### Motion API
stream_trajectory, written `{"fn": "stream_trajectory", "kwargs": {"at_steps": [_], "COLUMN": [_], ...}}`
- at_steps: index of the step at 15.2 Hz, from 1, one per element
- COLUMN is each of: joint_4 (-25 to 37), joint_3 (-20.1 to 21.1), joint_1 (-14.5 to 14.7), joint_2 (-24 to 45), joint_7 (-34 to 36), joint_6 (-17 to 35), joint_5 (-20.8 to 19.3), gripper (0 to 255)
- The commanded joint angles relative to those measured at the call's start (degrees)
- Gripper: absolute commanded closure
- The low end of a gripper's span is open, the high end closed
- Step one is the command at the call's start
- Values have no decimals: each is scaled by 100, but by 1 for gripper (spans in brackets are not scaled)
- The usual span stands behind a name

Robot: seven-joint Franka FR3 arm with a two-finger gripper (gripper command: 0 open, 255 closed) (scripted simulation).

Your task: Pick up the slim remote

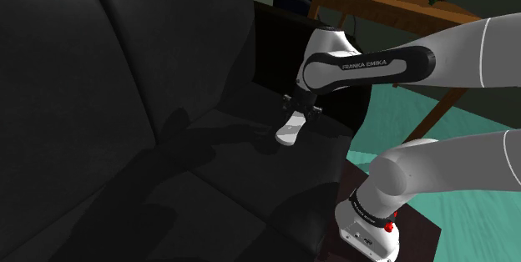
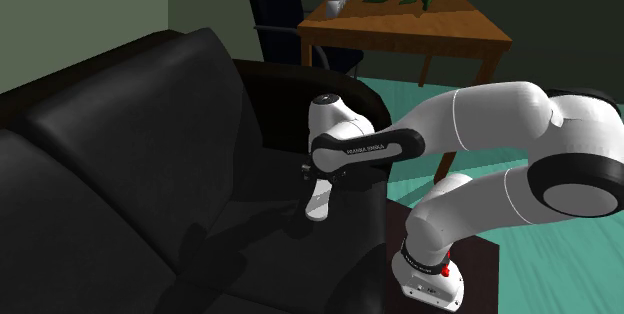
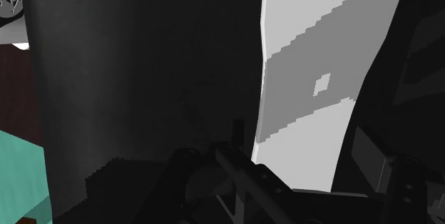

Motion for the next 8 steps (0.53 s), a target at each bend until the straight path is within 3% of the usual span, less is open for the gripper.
{"fn": "stream_trajectory", "kwargs": {"at_steps": [1,5,8], "joint_4": [-7,-14,141], "joint_3": [4,-3,-62], "joint_1": [1,3,-3], "joint_2": [10,-7,-139], "joint_7": [-3,-8,-2], "joint_6": [11,0,-286], "joint_5": [2,0,-40], "gripper": [255,255,255]}}
